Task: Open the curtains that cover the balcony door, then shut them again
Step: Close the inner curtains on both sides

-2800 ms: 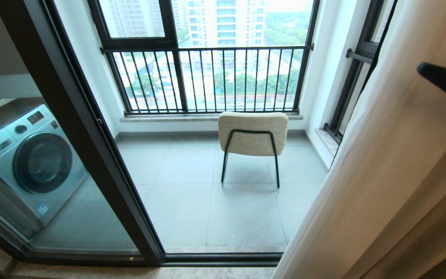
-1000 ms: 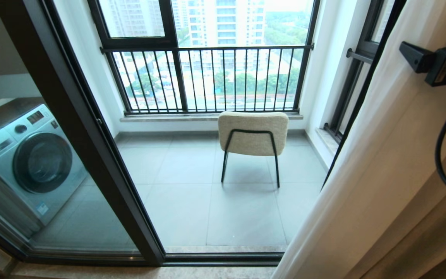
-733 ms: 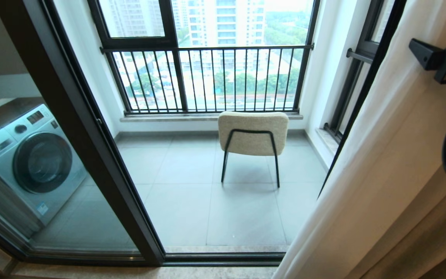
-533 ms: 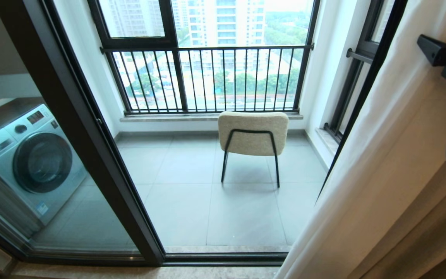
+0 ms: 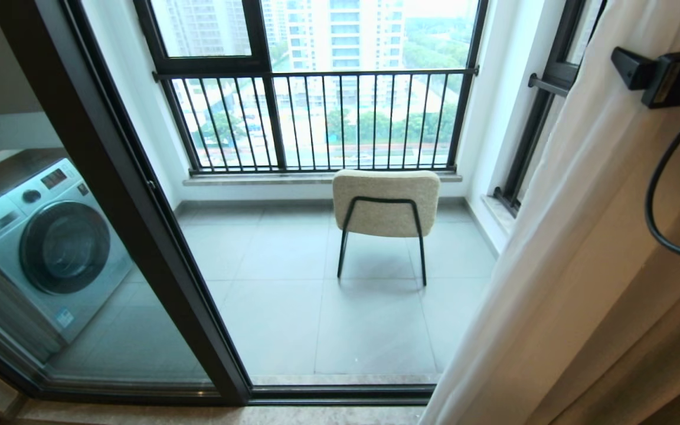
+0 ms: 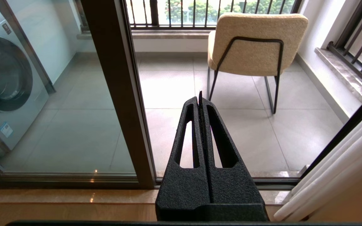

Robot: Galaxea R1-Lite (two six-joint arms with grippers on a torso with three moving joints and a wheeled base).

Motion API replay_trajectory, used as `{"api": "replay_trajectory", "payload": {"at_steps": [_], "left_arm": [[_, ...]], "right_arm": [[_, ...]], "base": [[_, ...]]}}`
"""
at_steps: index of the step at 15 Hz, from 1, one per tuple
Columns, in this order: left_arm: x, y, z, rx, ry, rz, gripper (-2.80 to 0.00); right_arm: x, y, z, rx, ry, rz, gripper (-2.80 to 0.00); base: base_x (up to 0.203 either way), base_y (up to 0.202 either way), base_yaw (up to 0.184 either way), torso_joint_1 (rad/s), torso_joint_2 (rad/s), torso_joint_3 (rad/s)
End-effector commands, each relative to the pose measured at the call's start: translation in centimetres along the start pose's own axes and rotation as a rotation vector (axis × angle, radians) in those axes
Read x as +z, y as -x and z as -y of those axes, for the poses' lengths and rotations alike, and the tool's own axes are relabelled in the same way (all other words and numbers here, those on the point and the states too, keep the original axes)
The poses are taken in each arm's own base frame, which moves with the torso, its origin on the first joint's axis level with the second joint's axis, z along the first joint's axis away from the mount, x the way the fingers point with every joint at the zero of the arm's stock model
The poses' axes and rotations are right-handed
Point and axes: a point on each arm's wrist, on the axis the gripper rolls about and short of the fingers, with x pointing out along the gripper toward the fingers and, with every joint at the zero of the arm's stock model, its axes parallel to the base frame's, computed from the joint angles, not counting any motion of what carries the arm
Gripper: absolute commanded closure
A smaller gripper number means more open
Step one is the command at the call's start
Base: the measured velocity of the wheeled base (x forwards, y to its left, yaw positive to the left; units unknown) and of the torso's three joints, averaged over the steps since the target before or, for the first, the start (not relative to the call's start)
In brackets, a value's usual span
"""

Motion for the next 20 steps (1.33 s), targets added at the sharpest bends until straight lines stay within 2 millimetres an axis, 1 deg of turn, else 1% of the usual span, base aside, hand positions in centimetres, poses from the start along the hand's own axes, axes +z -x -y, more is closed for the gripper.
{"api": "replay_trajectory", "payload": {"at_steps": [1, 2, 5, 8, 13, 20], "left_arm": [[0.0, 0.0, 0.0, 0.001, 0.0, 0.0, 0.0], [0.0, 0.0, 0.0, 0.001, 0.0, 0.0, 0.0], [0.0, 0.0, 0.0, 0.001, 0.0, 0.0, 0.0], [0.0, 0.0, 0.0, 0.001, 0.001, 0.0, 0.0], [0.0, 0.0, 0.0, 0.001, 0.0, 0.0, 0.0], [0.0, 0.0, 0.0, -0.001, 0.0, 0.0, 0.0]], "right_arm": [[-0.9, -0.9, -0.3, 0.003, 0.007, -0.021, -2.8], [-1.2, -1.0, -0.4, 0.008, -0.001, -0.026, -2.8], [-1.4, -1.7, -0.7, 0.041, -0.046, 0.035, -2.8], [-2.0, -2.1, -0.9, 0.053, -0.044, 0.028, -2.8], [-2.6, -3.7, -1.4, 0.045, -0.047, 0.061, -2.8], [-3.3, -4.6, -1.7, 0.042, -0.037, 0.064, -2.8]], "base": [[0.0, 0.0, 0.0, 0.0, 0.0, 0.0], [0.0, 0.0, 0.0, 0.0, 0.0, 0.0], [0.0, 0.0, 0.0, 0.0, 0.0, 0.0], [0.0, 0.0, 0.0, 0.0, 0.0, 0.0], [0.0, 0.0, 0.0, 0.0, 0.0, 0.0], [0.0, 0.0, 0.0, 0.0, 0.0, 0.0]]}}
